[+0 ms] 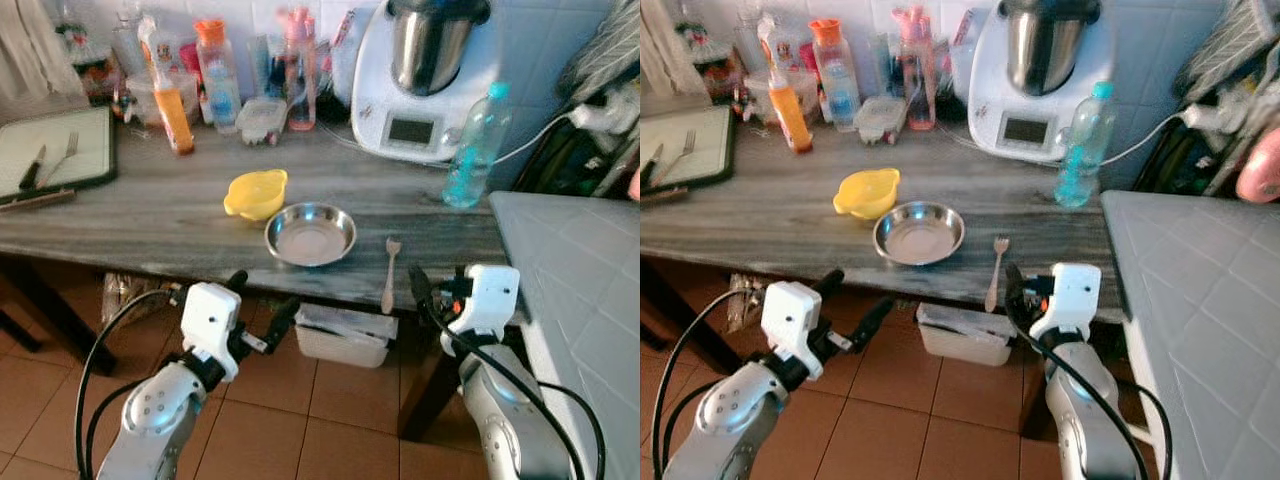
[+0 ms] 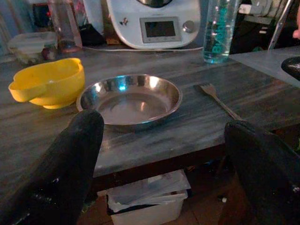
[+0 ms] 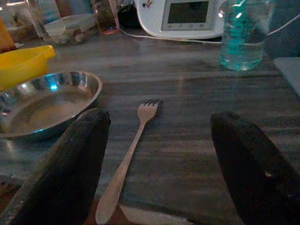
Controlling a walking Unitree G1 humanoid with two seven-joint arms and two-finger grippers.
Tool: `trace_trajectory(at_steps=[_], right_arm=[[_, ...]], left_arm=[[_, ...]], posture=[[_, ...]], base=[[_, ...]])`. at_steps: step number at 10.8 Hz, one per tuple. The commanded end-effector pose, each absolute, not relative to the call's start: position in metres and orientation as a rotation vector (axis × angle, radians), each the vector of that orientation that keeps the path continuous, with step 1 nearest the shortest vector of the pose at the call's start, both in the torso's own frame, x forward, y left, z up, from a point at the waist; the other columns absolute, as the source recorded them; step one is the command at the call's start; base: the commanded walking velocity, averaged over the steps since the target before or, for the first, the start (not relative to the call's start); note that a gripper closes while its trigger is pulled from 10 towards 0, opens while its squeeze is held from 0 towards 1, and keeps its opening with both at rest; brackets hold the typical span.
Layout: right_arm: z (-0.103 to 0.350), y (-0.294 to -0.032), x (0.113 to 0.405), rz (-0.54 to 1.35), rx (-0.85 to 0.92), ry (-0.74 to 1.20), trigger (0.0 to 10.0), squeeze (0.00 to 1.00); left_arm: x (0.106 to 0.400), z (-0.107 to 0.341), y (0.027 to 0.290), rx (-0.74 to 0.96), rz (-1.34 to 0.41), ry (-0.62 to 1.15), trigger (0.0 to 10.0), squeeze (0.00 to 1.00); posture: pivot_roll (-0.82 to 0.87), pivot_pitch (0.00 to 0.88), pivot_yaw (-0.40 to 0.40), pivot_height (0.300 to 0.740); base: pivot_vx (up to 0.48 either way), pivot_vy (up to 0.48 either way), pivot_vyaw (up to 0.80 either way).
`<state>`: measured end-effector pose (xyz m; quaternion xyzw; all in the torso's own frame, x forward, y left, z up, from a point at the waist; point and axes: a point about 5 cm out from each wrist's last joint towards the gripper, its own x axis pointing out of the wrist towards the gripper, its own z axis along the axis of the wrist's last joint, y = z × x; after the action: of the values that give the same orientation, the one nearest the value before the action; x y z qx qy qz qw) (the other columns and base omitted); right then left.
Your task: Setting the table
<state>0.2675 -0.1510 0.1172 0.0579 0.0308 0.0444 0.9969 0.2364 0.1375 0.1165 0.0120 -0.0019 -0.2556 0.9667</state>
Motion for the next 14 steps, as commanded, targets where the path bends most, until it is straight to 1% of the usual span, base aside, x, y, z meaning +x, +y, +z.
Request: trace_trajectory(at_steps=[1,5,9,14], right_arm=[[0.1215,-0.1484,0.2672,0.098,0.108,0.052,10.0,0.00],[0.1203,-0.1449,0.2666,0.100,0.114,0.055,10.0,0.00],[0.1194,-0.1477,0.2660,0.092,0.104,0.061,10.0,0.00],[0.1185,-0.1474,0.2666,0.086,0.102,0.063,10.0,0.00]], left_arm=[[0.2361,0.1165,0.1368,0.037,-0.532,-0.003,10.0,0.00],[0.2349,0.1172,0.1365,0.043,-0.533,-0.001,10.0,0.00],[0.2335,0.1164,0.1365,0.049,-0.536,0.010,10.0,0.00],[0.2346,0.1156,0.1361,0.055,-0.540,0.015,10.0,0.00]], posture=[[0.09,0.000,0.021,0.740],[0.10,0.000,0.026,0.740],[0.10,0.000,0.025,0.740],[0.10,0.000,0.028,0.740]], base=[[0.285,0.000,0.00],[0.288,0.000,0.00],[0.285,0.000,0.00],[0.435,0.000,0.00]])
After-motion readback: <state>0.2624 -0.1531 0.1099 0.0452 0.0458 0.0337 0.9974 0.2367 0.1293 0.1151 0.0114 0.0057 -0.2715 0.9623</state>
